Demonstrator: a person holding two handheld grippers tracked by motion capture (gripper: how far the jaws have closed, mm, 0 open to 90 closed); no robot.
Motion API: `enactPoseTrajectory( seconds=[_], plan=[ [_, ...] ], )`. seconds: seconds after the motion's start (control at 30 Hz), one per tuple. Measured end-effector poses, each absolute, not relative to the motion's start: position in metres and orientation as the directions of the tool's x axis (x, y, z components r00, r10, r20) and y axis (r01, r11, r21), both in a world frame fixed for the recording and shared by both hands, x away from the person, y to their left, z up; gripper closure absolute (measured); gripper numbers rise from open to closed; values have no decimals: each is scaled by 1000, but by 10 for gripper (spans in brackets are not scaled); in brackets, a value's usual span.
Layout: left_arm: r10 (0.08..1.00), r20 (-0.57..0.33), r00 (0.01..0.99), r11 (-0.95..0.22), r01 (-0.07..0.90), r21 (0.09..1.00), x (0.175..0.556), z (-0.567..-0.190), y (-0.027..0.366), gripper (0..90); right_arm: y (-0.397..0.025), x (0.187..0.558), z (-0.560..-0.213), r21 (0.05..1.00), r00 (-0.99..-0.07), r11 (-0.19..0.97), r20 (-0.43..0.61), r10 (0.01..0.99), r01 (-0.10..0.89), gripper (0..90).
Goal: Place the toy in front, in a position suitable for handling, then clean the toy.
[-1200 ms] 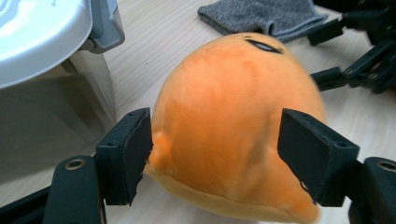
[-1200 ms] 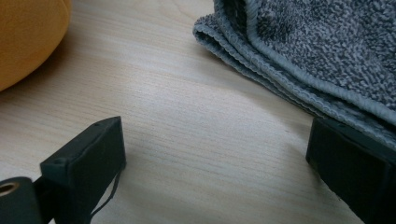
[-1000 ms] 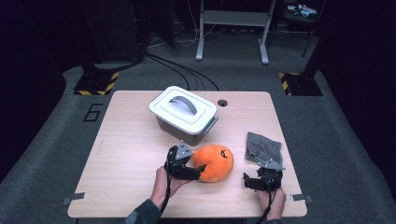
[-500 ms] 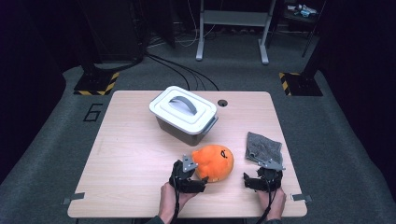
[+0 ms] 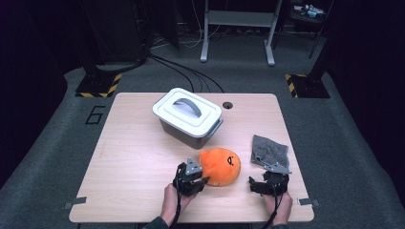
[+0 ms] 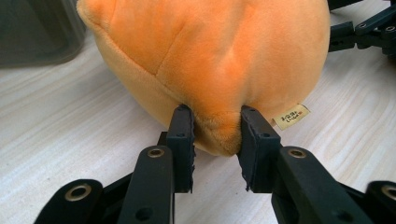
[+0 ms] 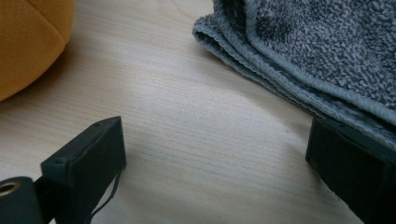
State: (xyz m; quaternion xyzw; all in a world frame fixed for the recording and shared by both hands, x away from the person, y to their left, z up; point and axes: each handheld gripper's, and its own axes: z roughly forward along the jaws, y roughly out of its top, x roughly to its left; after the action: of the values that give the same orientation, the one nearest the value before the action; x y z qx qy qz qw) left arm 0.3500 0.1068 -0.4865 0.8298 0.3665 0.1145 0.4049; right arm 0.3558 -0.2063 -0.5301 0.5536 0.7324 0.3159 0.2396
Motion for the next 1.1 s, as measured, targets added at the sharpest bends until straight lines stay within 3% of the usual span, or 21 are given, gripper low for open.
enactPoseTrajectory(
  seconds=[0.63, 0.87, 1.1],
  plan=[
    [683, -115, 722, -401, 502, 766, 351, -487, 108, 697, -209, 356, -528, 726, -284, 175, 29, 958, 665, 46],
    [679, -110, 726, -409, 499, 764, 350, -487, 110, 698, -221, 360, -499, 751, -253, 132, 47, 966, 647, 52],
    [678, -119, 726, -395, 495, 774, 350, -490, 112, 697, -234, 390, -476, 745, -211, 126, 21, 977, 655, 61]
  ],
)
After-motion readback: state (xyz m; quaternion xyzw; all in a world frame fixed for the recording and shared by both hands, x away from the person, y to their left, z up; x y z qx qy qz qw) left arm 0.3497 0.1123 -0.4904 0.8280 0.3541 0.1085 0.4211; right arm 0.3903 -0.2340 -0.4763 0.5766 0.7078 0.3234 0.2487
